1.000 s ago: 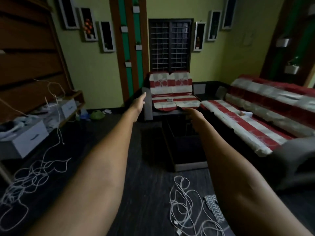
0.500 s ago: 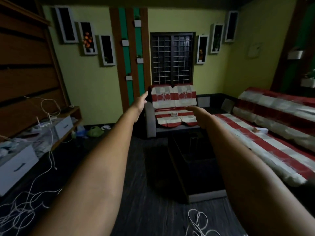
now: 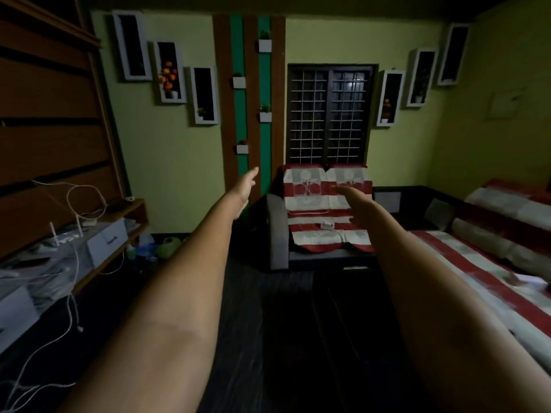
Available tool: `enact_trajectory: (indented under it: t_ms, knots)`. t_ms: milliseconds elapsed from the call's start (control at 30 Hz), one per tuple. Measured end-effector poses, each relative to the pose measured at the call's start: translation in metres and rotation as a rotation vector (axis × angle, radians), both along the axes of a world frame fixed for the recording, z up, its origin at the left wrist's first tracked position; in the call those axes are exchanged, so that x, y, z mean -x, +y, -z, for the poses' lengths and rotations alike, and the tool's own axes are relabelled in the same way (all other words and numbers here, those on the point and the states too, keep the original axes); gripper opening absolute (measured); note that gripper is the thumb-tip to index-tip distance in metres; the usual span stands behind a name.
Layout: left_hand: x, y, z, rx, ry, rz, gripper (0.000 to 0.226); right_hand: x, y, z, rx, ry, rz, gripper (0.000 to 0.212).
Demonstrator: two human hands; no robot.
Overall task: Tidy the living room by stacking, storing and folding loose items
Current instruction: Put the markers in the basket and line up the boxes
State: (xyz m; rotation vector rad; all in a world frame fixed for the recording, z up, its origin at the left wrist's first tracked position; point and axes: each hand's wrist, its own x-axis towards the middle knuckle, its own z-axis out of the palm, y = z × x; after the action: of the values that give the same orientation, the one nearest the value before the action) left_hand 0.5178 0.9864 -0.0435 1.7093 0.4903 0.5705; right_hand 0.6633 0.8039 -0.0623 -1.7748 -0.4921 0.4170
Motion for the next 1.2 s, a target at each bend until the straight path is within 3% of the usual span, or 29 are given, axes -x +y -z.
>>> enact_trajectory:
  t_ms: [200,300,500,667,733,833,1000,1100,1200]
  knots:
    - [-0.124,0.123,0.025,0.024,0.006,0.006,0.058,-0.123,0.114,0.032,-0.006,0.011,0.022,0.067]
    - [-0.186,0.179,0.007,-0.001,-0.010,0.021,0.056,-0.180,0.163,0.018,-0.032,0.012,0.047,0.067]
    - [-0.325,0.271,-0.031,-0.042,-0.031,0.094,0.055,-0.326,0.250,-0.004,-0.087,0.007,0.058,0.090]
    - [-0.440,0.324,-0.008,-0.050,0.032,0.161,0.045,-0.417,0.304,0.019,-0.061,0.061,0.164,0.062]
    - [-0.492,0.346,0.010,-0.049,0.060,0.181,0.032,-0.470,0.329,0.035,-0.082,0.073,0.178,0.063]
    - [-0.562,0.380,0.022,-0.040,0.045,0.179,0.030,-0.540,0.360,0.046,-0.078,0.103,0.177,0.067]
    - [-0.688,0.444,-0.010,-0.049,0.003,0.128,0.051,-0.731,0.418,0.030,-0.063,0.090,0.090,0.113]
    - [-0.766,0.479,-0.033,-0.049,-0.062,0.130,0.051,-0.789,0.450,-0.005,-0.076,0.094,0.099,0.058]
    - [-0.829,0.505,-0.027,-0.034,-0.034,0.136,0.051,-0.813,0.478,-0.015,-0.053,0.038,0.162,0.049]
